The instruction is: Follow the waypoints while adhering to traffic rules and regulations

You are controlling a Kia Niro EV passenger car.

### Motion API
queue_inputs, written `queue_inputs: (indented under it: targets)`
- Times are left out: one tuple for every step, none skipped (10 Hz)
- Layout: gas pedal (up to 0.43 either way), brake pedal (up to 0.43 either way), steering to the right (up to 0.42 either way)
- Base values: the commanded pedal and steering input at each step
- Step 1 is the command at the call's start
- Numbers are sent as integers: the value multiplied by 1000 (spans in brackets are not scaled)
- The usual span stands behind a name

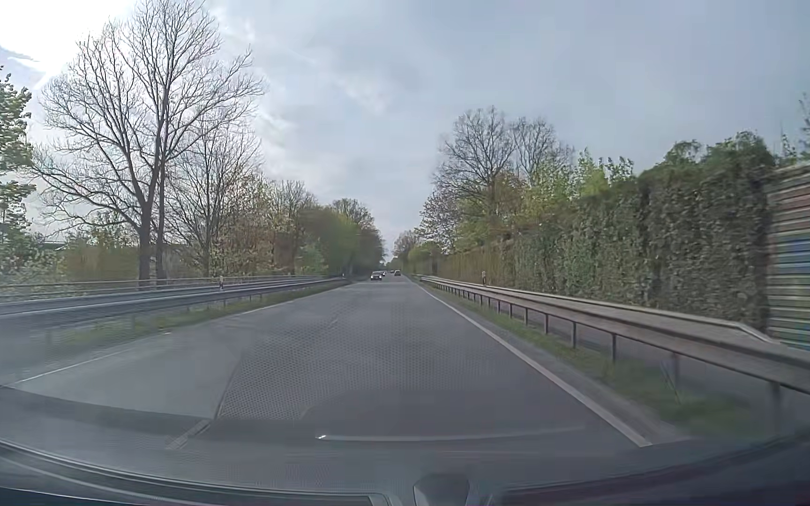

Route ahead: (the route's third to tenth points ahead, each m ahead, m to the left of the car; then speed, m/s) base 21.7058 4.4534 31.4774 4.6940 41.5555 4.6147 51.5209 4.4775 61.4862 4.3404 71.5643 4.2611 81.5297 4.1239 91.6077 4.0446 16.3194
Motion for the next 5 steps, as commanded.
queue_inputs:
  targets:
    - [98,0,-4]
    - [98,0,-5]
    - [98,0,-4]
    - [98,0,-5]
    - [98,0,-4]
